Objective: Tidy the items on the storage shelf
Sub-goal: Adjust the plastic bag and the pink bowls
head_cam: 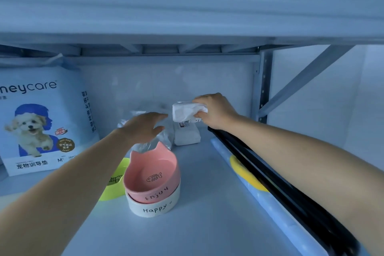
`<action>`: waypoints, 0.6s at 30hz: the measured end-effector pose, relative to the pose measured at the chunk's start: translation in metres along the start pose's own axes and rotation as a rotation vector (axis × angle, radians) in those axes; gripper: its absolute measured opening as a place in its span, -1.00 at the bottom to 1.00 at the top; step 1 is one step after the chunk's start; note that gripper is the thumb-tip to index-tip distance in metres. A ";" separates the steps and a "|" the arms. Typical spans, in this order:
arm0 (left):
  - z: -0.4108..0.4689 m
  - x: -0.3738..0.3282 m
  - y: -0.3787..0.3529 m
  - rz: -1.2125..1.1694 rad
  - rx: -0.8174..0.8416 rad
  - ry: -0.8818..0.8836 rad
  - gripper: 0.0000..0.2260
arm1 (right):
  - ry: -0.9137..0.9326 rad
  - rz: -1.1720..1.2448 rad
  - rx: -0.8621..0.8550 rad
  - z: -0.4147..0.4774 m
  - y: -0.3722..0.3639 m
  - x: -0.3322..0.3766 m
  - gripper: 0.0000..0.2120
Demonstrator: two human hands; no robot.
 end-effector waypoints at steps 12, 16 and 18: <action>-0.003 0.014 -0.018 -0.038 -0.042 0.020 -0.54 | -0.065 -0.134 0.150 0.026 -0.042 -0.044 -0.95; -0.002 0.010 -0.010 -0.043 -0.107 0.026 -0.57 | -0.042 -0.144 0.181 0.038 -0.063 -0.051 -0.88; -0.002 0.006 -0.007 -0.052 -0.119 0.017 -0.60 | -0.040 -0.138 0.192 0.043 -0.075 -0.059 -0.80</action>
Point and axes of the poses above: each hand's wrist, its own z-axis towards the middle knuckle, its own y-axis out of the back of the hand, x = y × z, the point moved 7 cm from there along z, towards the middle knuckle, and after that the axes turned 10 degrees about z, right-handed, at the moved point
